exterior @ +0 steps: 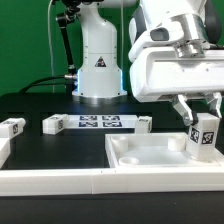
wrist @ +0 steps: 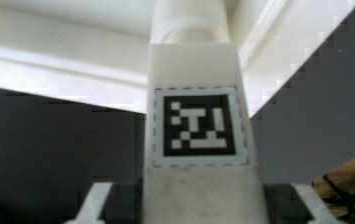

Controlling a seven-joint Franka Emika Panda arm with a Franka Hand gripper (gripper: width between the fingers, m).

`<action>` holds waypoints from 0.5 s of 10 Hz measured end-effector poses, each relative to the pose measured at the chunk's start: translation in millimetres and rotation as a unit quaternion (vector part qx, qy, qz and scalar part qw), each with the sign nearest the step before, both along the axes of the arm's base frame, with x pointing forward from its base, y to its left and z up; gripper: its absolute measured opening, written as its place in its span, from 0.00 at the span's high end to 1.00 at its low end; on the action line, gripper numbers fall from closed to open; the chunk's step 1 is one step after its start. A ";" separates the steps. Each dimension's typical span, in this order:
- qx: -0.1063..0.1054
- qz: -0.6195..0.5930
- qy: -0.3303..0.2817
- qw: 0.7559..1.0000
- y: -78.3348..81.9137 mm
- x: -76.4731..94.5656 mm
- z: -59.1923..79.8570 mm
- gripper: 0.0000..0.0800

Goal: Assemble square table

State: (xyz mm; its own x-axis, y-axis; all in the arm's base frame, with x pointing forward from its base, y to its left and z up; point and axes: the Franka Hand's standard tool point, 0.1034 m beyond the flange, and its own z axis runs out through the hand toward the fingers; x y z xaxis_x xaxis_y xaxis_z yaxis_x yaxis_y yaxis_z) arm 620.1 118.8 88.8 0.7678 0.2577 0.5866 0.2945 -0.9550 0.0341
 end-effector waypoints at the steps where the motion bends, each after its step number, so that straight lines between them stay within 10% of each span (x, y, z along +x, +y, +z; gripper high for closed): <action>1: 0.000 0.000 0.004 1.000 0.1 -0.8 -1.6 0.63; 2: 0.000 0.000 0.004 1.000 0.1 -0.9 -1.8 0.41; 5: 0.000 0.000 0.005 1.000 0.1 -1.3 -2.5 0.20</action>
Offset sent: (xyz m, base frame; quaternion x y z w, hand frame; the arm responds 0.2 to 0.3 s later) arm 0.0000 0.0000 0.0000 0.0000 0.0000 0.0000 1.0000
